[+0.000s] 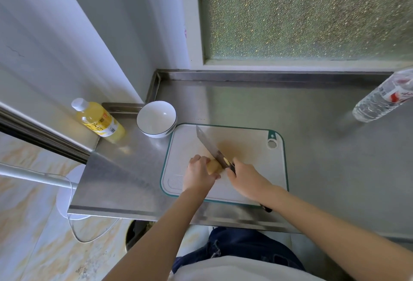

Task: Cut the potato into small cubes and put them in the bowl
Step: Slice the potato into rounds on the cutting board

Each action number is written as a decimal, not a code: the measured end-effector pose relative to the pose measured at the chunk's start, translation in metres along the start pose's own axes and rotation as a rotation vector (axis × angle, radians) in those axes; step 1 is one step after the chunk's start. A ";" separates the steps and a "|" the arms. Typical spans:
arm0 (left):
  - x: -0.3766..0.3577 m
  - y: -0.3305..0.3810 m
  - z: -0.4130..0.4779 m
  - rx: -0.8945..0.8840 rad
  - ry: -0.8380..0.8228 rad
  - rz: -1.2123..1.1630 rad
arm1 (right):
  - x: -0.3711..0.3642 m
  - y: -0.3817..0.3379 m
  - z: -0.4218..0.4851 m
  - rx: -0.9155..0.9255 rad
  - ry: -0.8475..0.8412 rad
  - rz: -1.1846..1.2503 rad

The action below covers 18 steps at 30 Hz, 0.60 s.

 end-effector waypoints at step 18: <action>0.006 0.001 0.002 0.070 -0.031 -0.039 | 0.005 0.021 -0.026 0.014 -0.066 -0.051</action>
Point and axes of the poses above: each hand's wrist, its own z-axis towards the middle knuckle, its own x-axis out of the back of the hand, y = z × x, the point moved 4 cm from there along z, towards the middle knuckle, and after that the axes turned 3 degrees about z, right-handed, at the moved point
